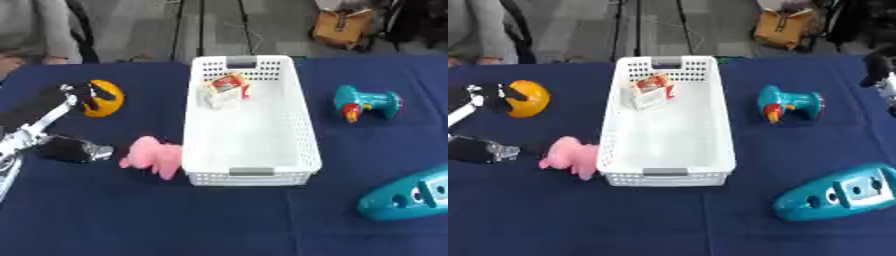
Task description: Pick up objects on the table and place them in the box.
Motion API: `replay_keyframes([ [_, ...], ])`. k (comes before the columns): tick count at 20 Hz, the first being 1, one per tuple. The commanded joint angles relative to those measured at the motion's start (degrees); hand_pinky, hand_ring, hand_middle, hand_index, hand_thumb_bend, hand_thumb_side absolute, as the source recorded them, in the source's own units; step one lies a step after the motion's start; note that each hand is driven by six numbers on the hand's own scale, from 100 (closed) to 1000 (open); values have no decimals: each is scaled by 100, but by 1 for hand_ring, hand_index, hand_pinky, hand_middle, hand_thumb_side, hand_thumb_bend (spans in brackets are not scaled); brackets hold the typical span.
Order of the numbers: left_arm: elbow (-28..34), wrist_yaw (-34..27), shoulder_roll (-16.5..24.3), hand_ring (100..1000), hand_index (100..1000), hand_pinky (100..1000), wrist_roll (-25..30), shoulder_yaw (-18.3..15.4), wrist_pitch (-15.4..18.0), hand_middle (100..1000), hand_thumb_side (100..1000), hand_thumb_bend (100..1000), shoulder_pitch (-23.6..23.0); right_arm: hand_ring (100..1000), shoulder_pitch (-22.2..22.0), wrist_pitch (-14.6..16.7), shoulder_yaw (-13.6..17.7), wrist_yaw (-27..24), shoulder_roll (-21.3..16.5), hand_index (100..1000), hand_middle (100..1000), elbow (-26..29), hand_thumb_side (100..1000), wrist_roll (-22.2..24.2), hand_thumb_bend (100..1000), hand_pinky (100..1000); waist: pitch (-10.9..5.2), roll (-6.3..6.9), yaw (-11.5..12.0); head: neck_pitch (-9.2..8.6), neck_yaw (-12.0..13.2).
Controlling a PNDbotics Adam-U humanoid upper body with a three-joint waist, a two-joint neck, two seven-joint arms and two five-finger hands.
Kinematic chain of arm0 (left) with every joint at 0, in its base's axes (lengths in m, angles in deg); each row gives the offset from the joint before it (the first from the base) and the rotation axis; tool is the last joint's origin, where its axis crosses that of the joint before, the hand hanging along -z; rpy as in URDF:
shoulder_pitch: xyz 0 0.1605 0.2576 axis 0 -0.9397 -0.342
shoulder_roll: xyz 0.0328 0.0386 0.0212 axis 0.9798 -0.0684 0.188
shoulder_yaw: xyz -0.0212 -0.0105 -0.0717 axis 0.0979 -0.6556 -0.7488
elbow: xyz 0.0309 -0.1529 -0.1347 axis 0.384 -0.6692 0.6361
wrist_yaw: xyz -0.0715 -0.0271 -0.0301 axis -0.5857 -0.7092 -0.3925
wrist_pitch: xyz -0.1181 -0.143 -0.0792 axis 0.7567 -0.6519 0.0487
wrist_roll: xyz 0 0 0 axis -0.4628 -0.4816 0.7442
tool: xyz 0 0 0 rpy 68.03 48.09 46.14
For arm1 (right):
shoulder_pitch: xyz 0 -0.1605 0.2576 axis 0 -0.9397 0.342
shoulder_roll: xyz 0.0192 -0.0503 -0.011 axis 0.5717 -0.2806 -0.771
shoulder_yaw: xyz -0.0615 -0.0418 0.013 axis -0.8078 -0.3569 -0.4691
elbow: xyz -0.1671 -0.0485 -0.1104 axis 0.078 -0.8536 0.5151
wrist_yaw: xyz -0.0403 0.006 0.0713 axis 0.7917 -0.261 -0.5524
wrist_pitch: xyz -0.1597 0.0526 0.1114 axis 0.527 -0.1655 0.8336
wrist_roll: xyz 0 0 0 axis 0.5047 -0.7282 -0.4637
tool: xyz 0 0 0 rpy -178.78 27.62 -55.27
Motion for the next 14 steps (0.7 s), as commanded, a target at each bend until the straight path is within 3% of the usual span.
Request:
replay_keyframes([
  [1, -61, 313, 504, 762, 810, 776, 465, 224, 256, 736, 517, 935, 262, 483, 50, 9, 6, -49, -118, 843, 612, 46, 572, 32, 360, 548, -92, 6, -16, -48, 6],
  [7, -545, 861, 574, 779, 797, 805, 675, 525, 567, 725, 486, 925, 740, 483, 54, 11, -7, -53, -122, 843, 612, 41, 572, 47, 360, 548, -104, 15, -51, -31, 20],
  [14, -1537, 1306, 244, 791, 789, 825, 669, 867, 1009, 721, 449, 903, 1567, 482, 50, 12, -21, -58, -121, 843, 611, 35, 571, 65, 362, 548, -114, 32, -112, 8, 30],
])
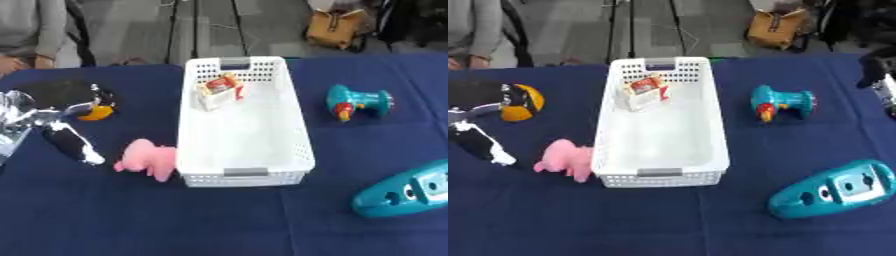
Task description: Pick up objects on the table and place them in the box.
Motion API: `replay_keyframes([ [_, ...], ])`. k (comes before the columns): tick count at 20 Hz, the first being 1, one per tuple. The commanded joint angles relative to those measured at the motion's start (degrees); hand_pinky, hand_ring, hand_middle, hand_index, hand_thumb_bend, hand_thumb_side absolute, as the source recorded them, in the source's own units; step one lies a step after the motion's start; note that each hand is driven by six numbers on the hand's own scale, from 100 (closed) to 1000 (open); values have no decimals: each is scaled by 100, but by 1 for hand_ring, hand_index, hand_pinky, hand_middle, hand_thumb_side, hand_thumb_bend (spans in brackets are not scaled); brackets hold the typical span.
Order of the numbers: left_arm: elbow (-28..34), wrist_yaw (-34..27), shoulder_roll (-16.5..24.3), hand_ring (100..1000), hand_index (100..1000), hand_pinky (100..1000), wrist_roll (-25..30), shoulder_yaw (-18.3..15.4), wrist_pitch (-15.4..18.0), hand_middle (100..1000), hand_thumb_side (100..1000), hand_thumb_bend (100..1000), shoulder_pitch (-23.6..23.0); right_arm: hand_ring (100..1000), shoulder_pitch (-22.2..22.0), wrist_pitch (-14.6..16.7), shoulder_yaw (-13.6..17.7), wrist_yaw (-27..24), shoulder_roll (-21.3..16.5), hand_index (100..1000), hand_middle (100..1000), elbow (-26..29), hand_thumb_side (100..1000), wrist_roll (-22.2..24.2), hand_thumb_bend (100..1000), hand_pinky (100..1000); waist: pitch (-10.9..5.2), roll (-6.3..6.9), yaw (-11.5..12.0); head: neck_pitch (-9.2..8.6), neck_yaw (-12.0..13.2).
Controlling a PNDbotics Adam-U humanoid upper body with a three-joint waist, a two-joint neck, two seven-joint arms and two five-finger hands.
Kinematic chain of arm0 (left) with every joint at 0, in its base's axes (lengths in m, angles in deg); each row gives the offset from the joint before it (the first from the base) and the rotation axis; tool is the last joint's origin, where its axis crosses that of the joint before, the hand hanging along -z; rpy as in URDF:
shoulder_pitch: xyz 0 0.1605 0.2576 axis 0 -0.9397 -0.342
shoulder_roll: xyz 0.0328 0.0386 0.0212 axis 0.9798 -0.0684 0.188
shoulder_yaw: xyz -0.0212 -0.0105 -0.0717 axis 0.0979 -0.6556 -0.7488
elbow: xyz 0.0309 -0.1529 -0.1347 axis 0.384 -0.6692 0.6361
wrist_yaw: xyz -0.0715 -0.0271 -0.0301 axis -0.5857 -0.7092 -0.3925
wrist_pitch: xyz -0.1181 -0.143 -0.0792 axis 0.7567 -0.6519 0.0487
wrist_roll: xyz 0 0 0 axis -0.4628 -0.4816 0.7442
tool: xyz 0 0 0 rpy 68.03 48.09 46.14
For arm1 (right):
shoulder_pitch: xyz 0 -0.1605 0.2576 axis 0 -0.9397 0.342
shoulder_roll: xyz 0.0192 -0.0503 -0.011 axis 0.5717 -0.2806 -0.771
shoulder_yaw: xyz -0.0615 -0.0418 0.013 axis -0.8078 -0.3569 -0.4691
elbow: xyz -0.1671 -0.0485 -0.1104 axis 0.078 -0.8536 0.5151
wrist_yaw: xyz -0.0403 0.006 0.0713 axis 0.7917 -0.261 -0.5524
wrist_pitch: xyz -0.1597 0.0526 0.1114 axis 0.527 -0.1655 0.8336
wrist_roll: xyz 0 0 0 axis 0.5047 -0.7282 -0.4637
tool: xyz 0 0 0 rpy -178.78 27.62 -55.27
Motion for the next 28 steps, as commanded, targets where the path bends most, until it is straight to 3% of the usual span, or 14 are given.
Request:
replay_keyframes([
  [1, -349, 188, -32, 790, 790, 825, -40, 77, 201, 719, 445, 889, 274, 482, 52, 4, 12, -56, -121, 843, 611, 38, 571, 24, 362, 548, -92, -4, -10, 6, 23],
  [6, -929, 388, -440, 782, 791, 818, -134, 177, 361, 718, 444, 867, 660, 482, 56, 4, 3, -61, -112, 843, 611, 35, 571, 35, 363, 548, -93, -8, -43, -5, 9],
  [14, -1315, 720, -746, 782, 784, 826, -231, 291, 545, 701, 429, 861, 880, 481, 61, 8, -3, -70, -104, 843, 611, 30, 571, 37, 364, 548, -112, -30, -81, -38, -7],
  [22, -1772, 873, -864, 784, 776, 833, -91, 416, 788, 693, 433, 871, 973, 481, 68, 13, -13, -75, -100, 843, 611, 25, 571, 48, 366, 548, -116, -42, -107, -74, -26],
  [28, -2168, 790, -985, 773, 772, 790, -54, 406, 857, 686, 439, 856, 987, 480, 76, 15, -19, -76, -97, 844, 611, 23, 572, 54, 366, 548, -110, -46, -115, -91, -26],
])
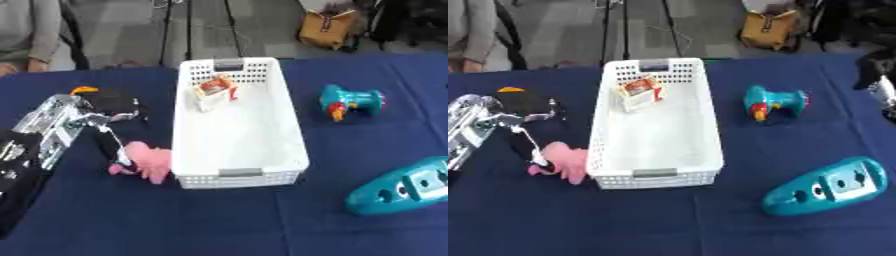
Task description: Pick up objects on the table and place them in the box.
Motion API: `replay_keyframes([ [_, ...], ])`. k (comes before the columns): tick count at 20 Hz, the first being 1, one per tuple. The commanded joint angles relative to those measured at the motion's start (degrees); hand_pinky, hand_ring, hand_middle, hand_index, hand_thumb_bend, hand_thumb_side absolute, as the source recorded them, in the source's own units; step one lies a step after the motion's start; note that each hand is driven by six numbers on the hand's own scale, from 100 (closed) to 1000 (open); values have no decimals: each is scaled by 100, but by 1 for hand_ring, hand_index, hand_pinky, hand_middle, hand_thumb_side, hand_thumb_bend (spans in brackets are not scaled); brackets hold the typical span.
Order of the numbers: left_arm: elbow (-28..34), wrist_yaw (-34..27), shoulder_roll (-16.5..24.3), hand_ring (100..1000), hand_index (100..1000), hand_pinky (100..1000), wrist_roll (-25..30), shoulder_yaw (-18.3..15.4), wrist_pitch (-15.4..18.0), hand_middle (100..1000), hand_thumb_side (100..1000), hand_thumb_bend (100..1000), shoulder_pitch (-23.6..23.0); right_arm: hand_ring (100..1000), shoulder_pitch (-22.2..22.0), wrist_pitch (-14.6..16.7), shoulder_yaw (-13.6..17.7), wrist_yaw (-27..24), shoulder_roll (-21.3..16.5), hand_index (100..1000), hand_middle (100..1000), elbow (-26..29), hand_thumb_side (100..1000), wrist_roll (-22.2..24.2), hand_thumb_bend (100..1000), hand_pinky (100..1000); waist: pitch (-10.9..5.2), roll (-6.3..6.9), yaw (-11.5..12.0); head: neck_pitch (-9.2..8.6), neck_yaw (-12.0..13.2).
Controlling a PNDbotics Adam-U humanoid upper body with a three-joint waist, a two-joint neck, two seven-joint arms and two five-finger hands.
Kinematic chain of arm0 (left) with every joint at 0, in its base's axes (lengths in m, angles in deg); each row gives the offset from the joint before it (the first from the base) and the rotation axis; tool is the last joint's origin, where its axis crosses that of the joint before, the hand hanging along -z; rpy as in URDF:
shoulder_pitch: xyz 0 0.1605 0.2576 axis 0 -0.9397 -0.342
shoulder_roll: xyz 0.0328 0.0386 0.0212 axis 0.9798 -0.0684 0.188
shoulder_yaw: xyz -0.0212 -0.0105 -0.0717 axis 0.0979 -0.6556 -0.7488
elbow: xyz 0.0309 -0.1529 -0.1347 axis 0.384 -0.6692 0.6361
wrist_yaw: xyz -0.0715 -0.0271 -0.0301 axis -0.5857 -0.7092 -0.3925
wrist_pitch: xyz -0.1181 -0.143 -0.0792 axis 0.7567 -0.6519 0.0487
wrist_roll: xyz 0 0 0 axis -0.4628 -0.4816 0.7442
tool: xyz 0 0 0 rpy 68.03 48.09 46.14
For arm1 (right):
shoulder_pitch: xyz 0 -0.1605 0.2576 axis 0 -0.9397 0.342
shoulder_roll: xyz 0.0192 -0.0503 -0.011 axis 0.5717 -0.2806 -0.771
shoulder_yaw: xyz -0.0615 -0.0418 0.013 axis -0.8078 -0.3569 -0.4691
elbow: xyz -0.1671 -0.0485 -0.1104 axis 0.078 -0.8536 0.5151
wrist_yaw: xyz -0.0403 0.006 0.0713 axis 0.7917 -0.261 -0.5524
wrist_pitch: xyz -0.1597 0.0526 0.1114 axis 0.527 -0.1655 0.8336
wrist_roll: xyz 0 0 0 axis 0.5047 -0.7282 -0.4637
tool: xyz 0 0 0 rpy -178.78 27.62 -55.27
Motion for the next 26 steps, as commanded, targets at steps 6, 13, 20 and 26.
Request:
replay_keyframes([
  [6, -313, -143, -76, 668, 673, 733, -91, -12, 79, 579, 396, 752, 104, 479, 78, 10, 14, -52, -90, 844, 610, 53, 572, 11, 367, 548, -77, -15, -22, -51, 0],
  [13, -376, -87, -113, 607, 597, 716, -397, -3, 40, 514, 362, 678, 89, 479, 82, 6, 12, -47, -86, 844, 610, 54, 573, 15, 367, 548, -78, -2, -14, -41, 8],
  [20, -290, -231, -85, 495, 440, 655, -409, -30, -47, 380, 313, 534, 59, 479, 82, 4, 17, -45, -87, 845, 610, 51, 573, 11, 368, 548, -83, 1, -9, -39, 2],
  [26, 100, -470, 40, 452, 374, 634, -291, -72, -187, 317, 299, 480, 18, 478, 79, 1, 22, -40, -93, 845, 610, 43, 573, 8, 369, 548, -90, 10, 9, -39, -9],
])
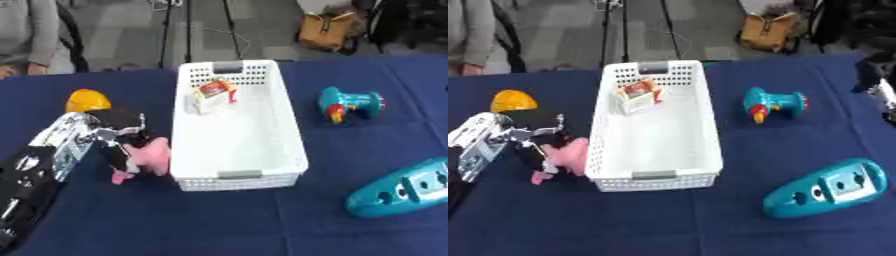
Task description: Pick up objects on the table and place them in the box.
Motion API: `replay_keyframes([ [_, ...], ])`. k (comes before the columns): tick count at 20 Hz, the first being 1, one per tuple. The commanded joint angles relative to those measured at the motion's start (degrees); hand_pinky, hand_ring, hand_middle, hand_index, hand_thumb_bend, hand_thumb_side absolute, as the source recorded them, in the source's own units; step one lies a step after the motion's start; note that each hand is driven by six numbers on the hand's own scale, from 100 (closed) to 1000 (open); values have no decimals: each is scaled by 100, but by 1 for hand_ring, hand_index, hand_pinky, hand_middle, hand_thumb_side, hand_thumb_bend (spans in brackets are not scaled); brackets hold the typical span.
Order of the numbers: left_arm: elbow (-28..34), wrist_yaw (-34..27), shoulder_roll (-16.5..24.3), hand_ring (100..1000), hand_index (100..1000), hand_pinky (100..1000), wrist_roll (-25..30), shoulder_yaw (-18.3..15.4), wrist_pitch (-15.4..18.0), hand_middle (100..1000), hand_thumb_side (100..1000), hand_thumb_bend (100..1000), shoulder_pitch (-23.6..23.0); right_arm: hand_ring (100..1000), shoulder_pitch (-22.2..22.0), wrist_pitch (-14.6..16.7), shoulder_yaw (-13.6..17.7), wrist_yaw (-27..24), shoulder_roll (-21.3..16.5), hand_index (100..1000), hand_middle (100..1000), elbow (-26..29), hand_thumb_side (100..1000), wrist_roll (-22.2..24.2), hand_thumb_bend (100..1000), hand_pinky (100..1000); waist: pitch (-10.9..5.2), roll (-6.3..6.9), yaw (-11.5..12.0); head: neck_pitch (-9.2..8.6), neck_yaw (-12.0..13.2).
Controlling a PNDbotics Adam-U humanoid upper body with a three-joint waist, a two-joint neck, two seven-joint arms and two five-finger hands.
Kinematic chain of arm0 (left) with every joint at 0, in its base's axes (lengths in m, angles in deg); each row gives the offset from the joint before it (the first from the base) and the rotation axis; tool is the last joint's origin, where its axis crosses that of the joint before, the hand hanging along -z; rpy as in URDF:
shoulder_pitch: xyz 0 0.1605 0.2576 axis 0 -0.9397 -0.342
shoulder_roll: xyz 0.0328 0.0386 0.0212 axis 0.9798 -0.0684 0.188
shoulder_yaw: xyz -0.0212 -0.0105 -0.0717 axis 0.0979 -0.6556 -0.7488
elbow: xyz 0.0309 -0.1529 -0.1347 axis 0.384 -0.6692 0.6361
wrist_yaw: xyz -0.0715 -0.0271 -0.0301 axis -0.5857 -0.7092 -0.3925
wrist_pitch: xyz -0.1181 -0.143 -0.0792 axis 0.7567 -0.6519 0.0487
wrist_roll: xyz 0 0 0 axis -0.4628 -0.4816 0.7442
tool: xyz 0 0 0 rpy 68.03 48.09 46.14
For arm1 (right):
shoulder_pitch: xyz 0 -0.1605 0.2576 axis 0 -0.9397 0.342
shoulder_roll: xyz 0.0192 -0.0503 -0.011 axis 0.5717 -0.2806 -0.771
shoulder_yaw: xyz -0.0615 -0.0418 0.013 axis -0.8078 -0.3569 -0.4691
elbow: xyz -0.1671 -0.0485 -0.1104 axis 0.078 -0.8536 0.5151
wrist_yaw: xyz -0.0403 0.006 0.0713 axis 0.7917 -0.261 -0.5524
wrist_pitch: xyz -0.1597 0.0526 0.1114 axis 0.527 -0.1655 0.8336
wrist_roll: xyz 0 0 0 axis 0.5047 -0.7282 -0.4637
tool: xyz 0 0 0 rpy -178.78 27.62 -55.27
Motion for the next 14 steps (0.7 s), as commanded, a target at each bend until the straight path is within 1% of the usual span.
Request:
replay_keyframes([
  [1, 390, -167, 282, 449, 365, 635, 104, -98, -96, 308, 294, 477, 50, 478, 75, 1, 26, -34, -97, 845, 610, 43, 573, 2, 370, 548, -92, -5, 3, -24, -16],
  [9, 1303, -489, 705, 460, 358, 648, 604, -202, -360, 301, 279, 474, 69, 478, 63, 1, 31, -27, -114, 845, 610, 37, 574, -5, 370, 548, -109, 10, -1, -19, -46],
  [10, 1374, -510, 741, 478, 363, 663, 649, -211, -385, 306, 267, 489, 87, 478, 62, 1, 31, -27, -116, 844, 610, 36, 574, -5, 370, 548, -112, 12, -2, -17, -49],
  [12, 1634, -514, 906, 486, 366, 669, 710, -258, -402, 309, 260, 492, 303, 478, 54, 0, 32, -25, -124, 844, 610, 33, 574, -6, 370, 548, -131, 23, 1, -15, -67],
  [14, 1759, -537, 957, 487, 367, 670, 776, -279, -437, 309, 259, 492, 358, 478, 52, 0, 33, -24, -126, 844, 610, 32, 574, -7, 370, 548, -135, 26, 1, -16, -72],
])
